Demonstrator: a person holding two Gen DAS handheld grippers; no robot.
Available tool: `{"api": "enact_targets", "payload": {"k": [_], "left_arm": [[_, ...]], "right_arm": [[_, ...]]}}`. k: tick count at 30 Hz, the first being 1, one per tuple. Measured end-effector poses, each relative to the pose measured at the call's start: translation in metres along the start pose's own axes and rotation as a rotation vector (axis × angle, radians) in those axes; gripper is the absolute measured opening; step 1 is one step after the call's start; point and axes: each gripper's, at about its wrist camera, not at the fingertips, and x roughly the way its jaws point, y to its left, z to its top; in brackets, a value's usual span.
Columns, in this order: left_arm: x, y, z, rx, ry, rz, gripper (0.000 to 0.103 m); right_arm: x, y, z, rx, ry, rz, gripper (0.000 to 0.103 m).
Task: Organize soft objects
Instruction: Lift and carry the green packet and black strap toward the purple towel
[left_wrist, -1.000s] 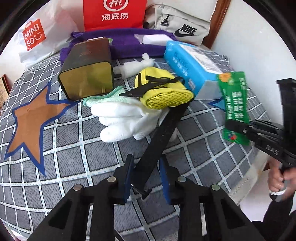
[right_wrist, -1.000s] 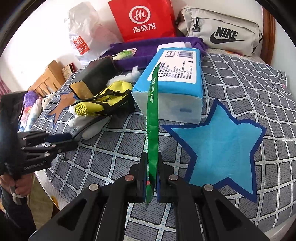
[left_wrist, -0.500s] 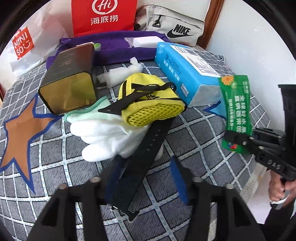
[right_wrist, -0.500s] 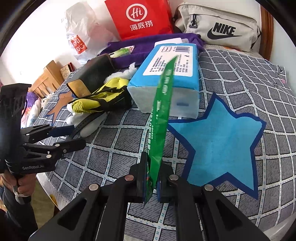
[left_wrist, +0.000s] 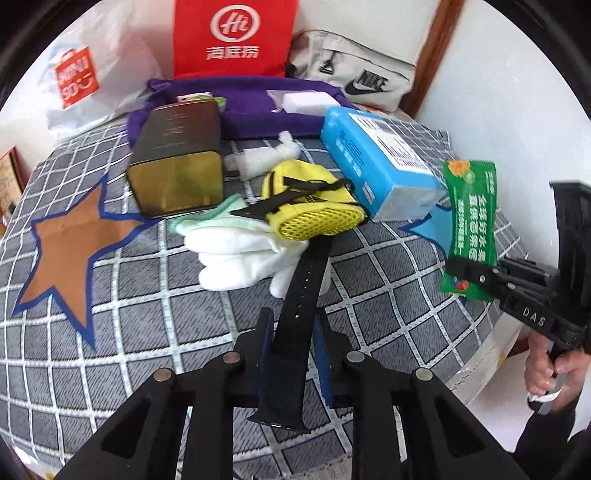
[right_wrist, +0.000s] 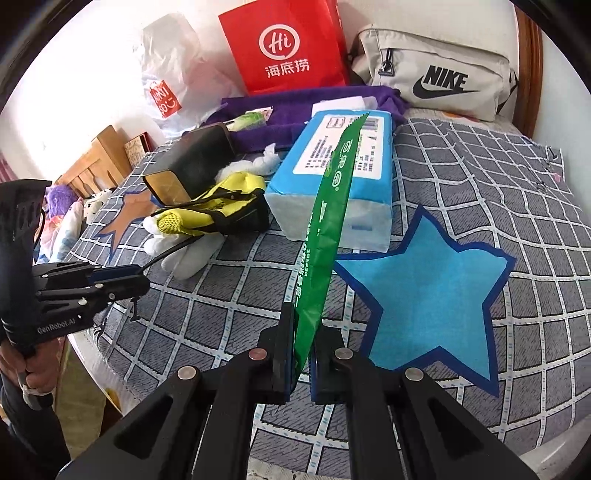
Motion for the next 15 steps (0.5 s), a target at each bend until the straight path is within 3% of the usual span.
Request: {"api": "enact_targets", "payload": {"k": [3, 13, 15], "left_arm": [[-0.007, 0.007, -0.002, -0.031, -0.001, 0.008, 0.010], [-0.001, 0.013, -0.010, -0.047, 0.016, 0.030, 0.011], [0.004, 0.007, -0.008, -0.026, 0.014, 0.048, 0.019]], "right_arm": [[-0.005, 0.002, -0.001, 0.001, -0.007, 0.001, 0.007], [-0.013, 0.006, -0.004, -0.006, -0.012, 0.001, 0.007], [-0.012, 0.006, -0.006, -0.008, -0.008, -0.001, 0.007]]}}
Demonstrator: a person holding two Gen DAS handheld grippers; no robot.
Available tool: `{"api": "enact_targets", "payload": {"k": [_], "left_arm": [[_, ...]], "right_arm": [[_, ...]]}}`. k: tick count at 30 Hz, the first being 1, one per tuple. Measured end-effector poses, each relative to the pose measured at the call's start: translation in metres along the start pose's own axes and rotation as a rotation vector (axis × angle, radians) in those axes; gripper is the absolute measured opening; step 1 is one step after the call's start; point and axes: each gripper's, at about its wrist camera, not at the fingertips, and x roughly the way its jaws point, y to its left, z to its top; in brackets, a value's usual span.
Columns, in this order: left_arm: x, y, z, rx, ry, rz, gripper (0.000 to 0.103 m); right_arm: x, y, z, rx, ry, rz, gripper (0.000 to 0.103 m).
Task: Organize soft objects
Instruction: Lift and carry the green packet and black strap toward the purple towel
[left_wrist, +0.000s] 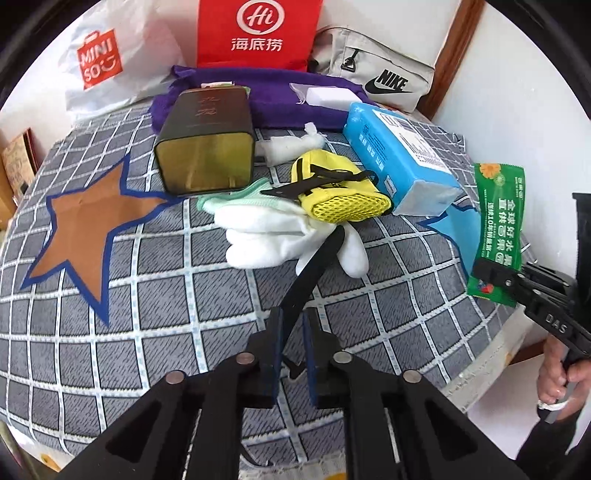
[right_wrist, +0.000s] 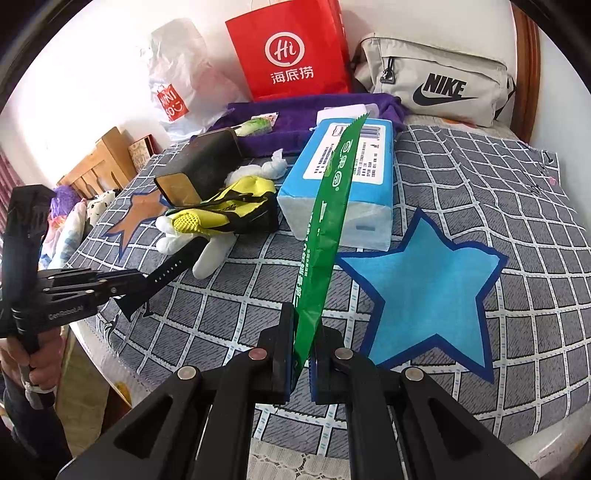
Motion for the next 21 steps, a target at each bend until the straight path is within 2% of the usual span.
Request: {"api": "enact_targets", "payload": {"k": [3, 10, 13, 15, 16, 21], "left_arm": [[0.004, -0.007, 0.003, 0.028, -0.009, 0.016, 0.038], [0.028, -0.011, 0.011, 0.050, 0.018, 0.057, 0.038], [0.028, -0.019, 0.010, 0.098, 0.008, 0.075, 0.017], [0.024, -0.021, 0.009, 0.114, 0.003, 0.060, 0.008], [0.022, -0.021, 0.009, 0.113, 0.000, 0.050, 0.005], [0.001, -0.012, 0.011, 0.085, -0.027, 0.050, 0.005]], "right_arm": [[0.001, -0.001, -0.001, 0.001, 0.006, 0.000, 0.007], [0.005, -0.005, 0.000, 0.006, 0.020, -0.008, 0.007], [0.005, -0.007, 0.001, 0.004, 0.020, -0.008, 0.007], [0.004, -0.007, 0.003, 0.004, 0.019, -0.007, 0.007], [0.004, -0.007, 0.004, 0.001, 0.018, -0.005, 0.007], [-0.002, -0.002, 0.010, -0.023, 0.000, 0.006, 0.007]]}}
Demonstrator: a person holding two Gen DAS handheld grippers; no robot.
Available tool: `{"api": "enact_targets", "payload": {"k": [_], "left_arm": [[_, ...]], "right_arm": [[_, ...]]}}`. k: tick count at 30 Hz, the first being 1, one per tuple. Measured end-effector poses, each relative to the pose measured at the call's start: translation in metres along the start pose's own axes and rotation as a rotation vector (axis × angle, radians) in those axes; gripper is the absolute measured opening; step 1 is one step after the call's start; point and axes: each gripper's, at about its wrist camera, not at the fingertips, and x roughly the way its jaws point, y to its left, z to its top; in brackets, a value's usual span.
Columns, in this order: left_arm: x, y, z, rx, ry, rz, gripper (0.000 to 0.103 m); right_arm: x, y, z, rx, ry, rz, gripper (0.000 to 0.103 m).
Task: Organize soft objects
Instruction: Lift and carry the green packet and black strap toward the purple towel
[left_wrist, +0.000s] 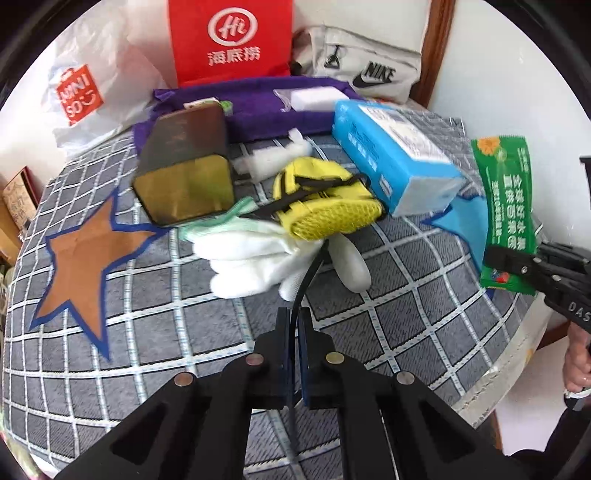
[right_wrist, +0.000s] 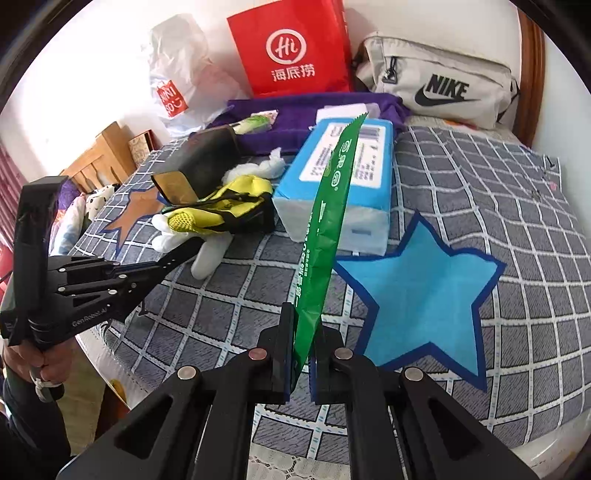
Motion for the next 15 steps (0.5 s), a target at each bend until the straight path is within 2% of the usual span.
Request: {"api": "enact_targets", "payload": {"k": [7, 15], "left_arm": [[-0.025, 0.024, 0.008, -0.087, -0.047, -0.027, 0.004], [-0.049, 0.043, 0.021, -0.123, -0.100, -0.001, 0.004]], "right_arm": [[-0.003, 0.002, 0.010, -0.005, -0.006, 0.000, 0.007], [-0.014, 0.010, 0.030, -0.025, -0.031, -0.005, 0.007]]}}
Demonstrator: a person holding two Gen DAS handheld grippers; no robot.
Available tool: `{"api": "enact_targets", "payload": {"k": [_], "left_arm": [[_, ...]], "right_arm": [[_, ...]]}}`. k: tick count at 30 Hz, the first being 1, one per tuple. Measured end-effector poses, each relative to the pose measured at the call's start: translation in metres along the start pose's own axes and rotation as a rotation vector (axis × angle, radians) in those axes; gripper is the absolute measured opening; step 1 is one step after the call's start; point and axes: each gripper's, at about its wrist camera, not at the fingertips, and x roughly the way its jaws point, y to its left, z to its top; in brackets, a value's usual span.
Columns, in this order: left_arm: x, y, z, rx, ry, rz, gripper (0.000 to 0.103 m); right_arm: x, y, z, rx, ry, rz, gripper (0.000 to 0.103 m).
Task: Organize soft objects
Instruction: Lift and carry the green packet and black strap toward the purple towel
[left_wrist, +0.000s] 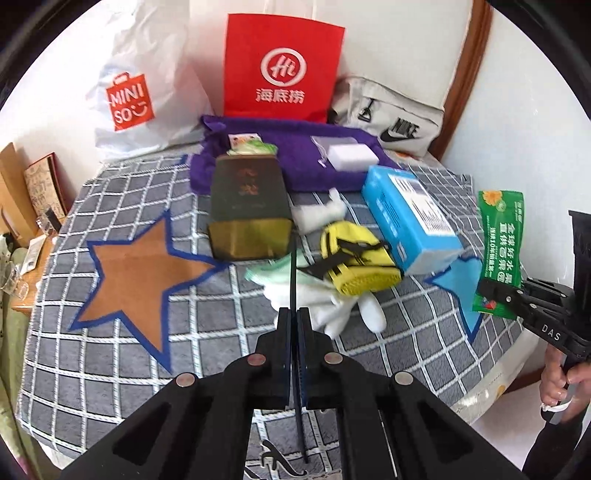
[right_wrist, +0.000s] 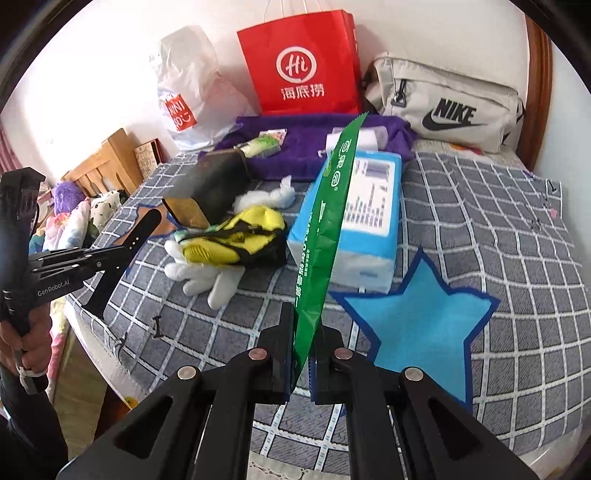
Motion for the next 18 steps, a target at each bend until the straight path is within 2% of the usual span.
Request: {"api": "enact_targets", "payload": {"k": [5, 18], "left_arm": [[-0.004, 0.008, 0.016, -0.029, -0.015, 0.021, 0.004], [0.007, 0.025, 0.069, -0.108, -0.038, 0.049, 0.004]], "right_arm": [[-0.001, -0.001, 0.020, 0.016, -0.010, 0.024, 0.007], [0.006, -0.008, 0.084, 0.007, -0.047, 0.016, 0.007]]}}
